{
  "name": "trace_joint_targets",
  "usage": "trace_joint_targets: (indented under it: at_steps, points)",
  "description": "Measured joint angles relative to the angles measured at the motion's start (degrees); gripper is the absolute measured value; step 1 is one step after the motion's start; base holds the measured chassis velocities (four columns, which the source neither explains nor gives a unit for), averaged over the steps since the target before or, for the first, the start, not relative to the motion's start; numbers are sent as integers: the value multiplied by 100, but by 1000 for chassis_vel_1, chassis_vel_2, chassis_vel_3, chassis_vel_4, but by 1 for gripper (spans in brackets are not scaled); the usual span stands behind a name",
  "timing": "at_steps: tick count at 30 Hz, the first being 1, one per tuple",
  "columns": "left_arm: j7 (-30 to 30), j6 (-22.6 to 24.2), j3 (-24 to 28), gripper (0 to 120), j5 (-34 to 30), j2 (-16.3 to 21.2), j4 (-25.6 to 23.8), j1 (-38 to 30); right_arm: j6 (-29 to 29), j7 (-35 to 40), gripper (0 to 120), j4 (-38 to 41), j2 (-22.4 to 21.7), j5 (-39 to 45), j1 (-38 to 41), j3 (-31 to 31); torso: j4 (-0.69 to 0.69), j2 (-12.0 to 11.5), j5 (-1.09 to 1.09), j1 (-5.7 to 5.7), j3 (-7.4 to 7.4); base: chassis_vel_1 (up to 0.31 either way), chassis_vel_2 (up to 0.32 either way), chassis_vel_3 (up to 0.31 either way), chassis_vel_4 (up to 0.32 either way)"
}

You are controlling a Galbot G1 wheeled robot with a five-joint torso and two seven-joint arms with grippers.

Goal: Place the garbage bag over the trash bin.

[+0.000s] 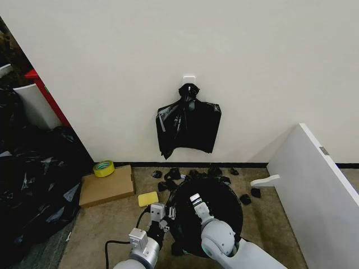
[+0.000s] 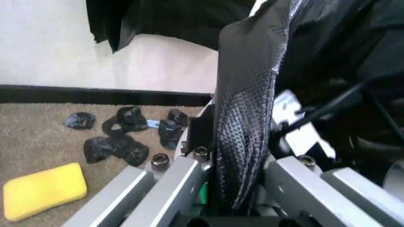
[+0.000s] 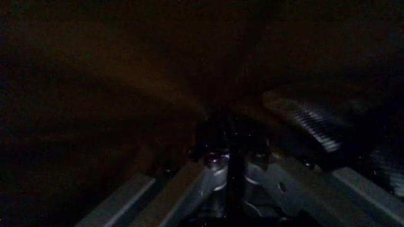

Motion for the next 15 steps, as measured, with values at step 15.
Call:
trace_joint_targets:
  at_steps: [15]
  points:
    - [77,18,-39,1,-41,15,-8,-30,-808,-80,0,1038,-540,-147,-633,257,-2,0,1,0,0,0,0,0,0]
